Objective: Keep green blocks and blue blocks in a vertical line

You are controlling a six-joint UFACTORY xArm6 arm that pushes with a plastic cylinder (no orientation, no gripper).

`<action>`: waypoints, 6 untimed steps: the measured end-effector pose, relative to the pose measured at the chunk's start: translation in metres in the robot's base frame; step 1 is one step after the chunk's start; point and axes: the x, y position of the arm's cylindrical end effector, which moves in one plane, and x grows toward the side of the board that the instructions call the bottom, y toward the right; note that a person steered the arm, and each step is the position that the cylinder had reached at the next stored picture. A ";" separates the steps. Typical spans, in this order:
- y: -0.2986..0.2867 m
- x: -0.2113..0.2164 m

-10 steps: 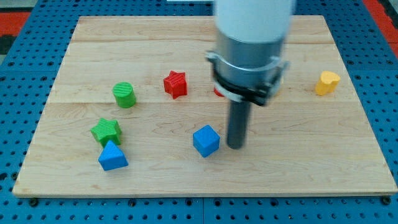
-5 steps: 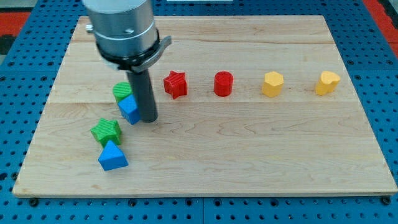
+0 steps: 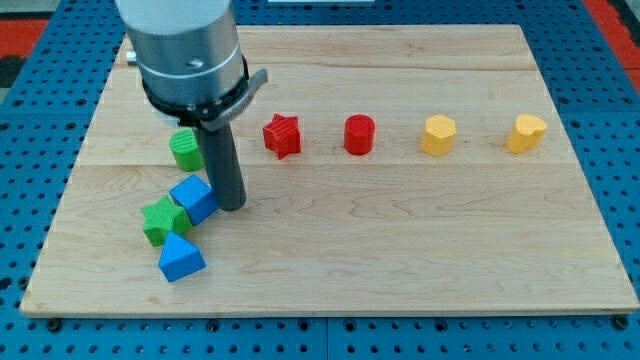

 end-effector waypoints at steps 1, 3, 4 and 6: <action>0.008 0.010; -0.047 -0.051; -0.029 -0.033; -0.018 0.052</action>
